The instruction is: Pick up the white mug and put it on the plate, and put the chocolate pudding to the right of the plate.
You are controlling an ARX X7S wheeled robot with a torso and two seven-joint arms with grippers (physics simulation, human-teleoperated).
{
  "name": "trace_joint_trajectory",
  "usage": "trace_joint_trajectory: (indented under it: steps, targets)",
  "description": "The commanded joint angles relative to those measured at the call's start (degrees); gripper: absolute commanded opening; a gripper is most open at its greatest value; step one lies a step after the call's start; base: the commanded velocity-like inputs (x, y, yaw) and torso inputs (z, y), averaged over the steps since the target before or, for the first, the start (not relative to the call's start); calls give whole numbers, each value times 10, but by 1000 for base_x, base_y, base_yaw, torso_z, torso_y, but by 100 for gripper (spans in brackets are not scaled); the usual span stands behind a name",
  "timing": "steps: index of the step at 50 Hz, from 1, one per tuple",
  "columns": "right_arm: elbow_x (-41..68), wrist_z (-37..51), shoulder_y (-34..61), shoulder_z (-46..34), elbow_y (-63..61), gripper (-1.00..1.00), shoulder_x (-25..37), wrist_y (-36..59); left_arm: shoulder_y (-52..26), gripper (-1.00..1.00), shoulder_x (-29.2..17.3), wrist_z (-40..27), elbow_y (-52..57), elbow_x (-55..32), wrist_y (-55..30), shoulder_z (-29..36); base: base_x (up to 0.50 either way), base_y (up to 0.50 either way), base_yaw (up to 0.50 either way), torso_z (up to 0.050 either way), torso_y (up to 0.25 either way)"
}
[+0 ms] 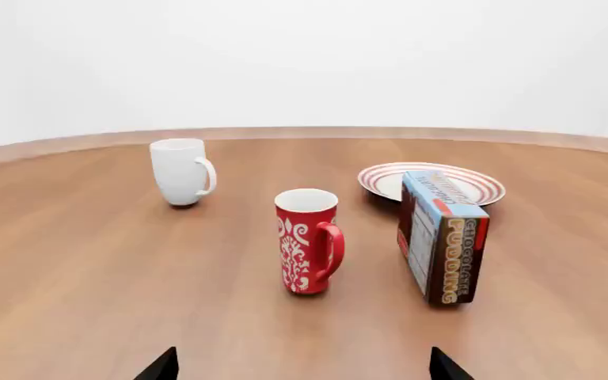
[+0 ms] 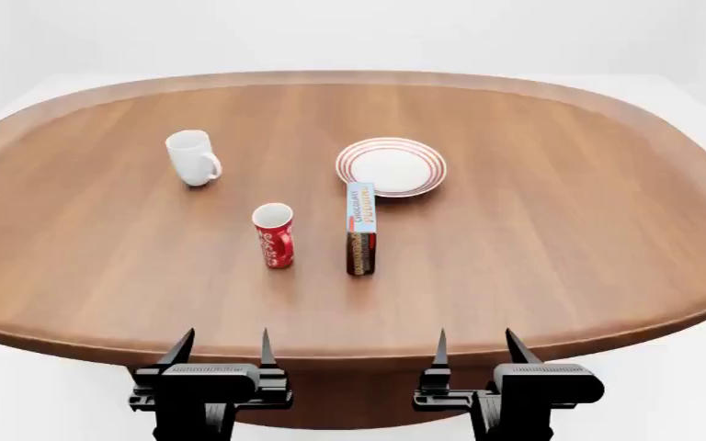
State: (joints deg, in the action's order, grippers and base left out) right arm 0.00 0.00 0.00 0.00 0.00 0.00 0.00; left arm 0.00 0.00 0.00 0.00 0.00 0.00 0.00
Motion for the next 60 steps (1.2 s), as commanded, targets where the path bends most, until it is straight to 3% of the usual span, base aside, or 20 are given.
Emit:
trace_joint_trajectory:
  steps: [1,17,18,37,45,52,60]
  targets:
    - [10,10,0,-11,2,100,9,-5,-1,100,-9,-11,-1,-10,0,10,0,0,0,0,0]
    - [29,38,1,-35,8,100,31,-9,-3,100,-31,-34,-12,-32,13,38,0,0,0,0,0]
    - [4,9,0,-5,7,100,6,-7,-2,100,-6,-6,-10,-4,9,8,0,0,0,0,0]
    - [34,46,4,-38,4,100,33,-2,-5,100,-35,-50,-10,-21,11,39,0,0,0,0,0]
    - [85,70,-4,19,-212,100,59,6,2,100,-69,-74,237,-39,-20,-7,0,0,0,0,0]
    - [145,99,11,113,-373,100,92,-17,-1,100,-103,-120,431,-56,-5,-123,0,0,0,0,0]
    - [160,120,18,174,-448,100,116,-32,-12,100,-130,-145,484,-64,14,-214,0,0,0,0,0]
